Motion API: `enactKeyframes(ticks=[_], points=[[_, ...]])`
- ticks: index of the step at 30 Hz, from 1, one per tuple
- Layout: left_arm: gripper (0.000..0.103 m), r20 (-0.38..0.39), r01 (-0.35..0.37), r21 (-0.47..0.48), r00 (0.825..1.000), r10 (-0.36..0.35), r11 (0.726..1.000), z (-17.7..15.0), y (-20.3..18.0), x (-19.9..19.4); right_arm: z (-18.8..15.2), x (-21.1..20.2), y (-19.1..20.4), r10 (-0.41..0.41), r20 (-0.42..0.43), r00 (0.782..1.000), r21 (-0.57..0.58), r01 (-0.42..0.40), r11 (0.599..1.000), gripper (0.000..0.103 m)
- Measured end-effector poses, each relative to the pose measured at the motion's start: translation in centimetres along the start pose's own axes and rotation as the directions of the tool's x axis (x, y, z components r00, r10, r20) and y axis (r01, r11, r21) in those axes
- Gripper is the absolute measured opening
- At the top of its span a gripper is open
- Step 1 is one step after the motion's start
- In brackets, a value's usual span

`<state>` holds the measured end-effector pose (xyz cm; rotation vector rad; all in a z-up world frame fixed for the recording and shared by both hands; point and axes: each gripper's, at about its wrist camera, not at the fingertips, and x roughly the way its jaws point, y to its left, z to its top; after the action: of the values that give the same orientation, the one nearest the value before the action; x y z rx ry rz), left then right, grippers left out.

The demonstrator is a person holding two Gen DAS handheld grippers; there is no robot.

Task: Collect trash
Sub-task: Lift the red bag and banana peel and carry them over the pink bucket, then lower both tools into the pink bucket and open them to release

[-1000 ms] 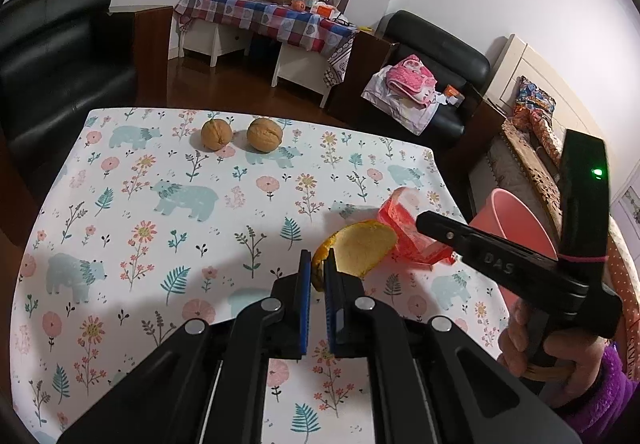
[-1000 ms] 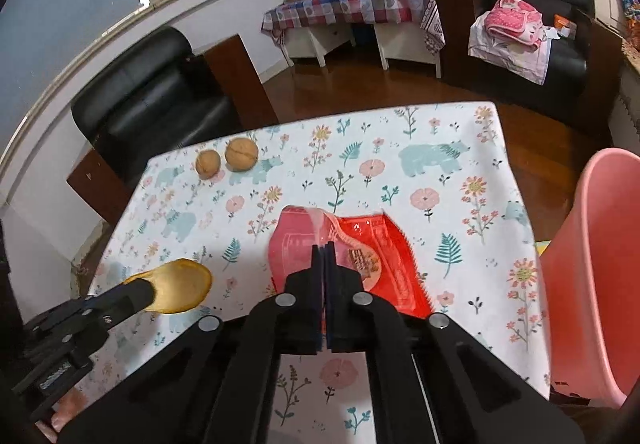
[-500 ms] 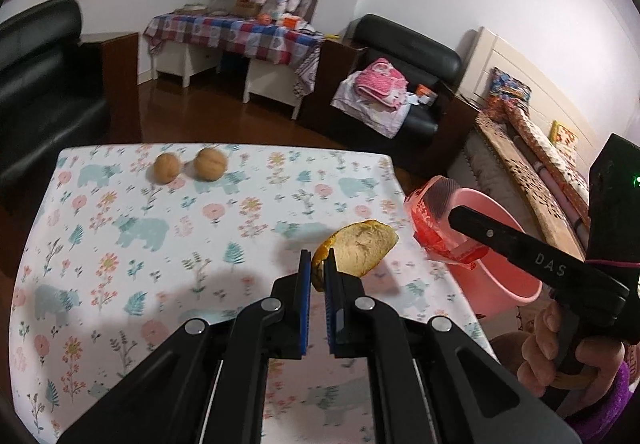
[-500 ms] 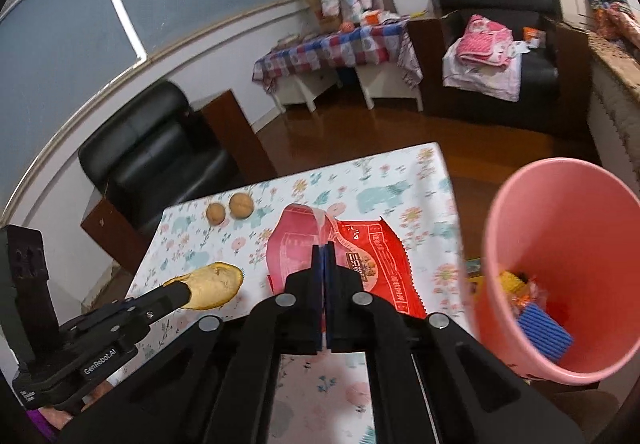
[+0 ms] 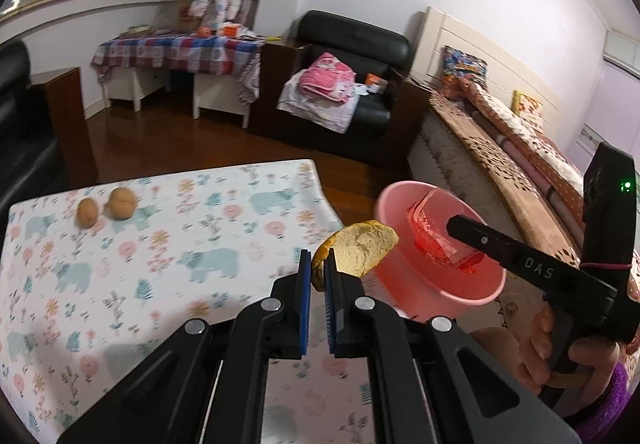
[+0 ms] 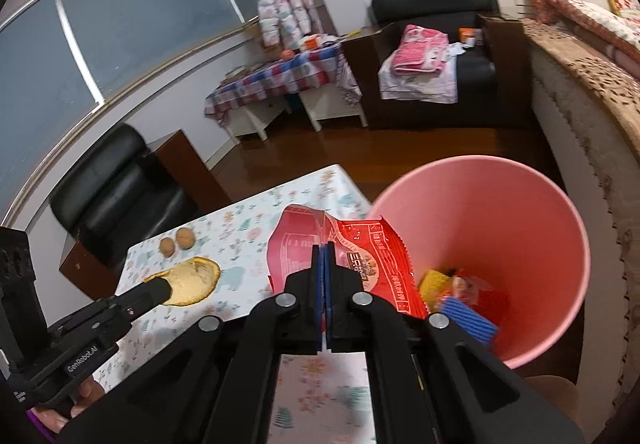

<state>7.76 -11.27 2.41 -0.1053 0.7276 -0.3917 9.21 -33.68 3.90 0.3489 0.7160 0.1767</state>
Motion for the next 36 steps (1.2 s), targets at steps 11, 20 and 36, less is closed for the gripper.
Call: enactKeyframes(ticks=[11,20,36], points=[[0.006,-0.040,0.061,0.091,0.998,-0.057,0.994,0.7,-5.2,3.2,-0.6,-0.7,-4.5,-0.073,0.004,0.997,0.073,0.073,0.995,0.001],[0.006,-0.078,0.087,0.150,0.994,-0.076,0.985,0.7,-8.3,5.9,-1.2,-0.8,-7.2,-0.112,-0.001,0.994,0.116,0.111,0.987,0.001],[0.006,-0.125,0.103,0.212,0.989,-0.078,0.972,0.3,-12.6,10.1,-1.8,-0.8,-10.1,-0.140,-0.029,0.990,0.140,0.143,0.980,0.001]])
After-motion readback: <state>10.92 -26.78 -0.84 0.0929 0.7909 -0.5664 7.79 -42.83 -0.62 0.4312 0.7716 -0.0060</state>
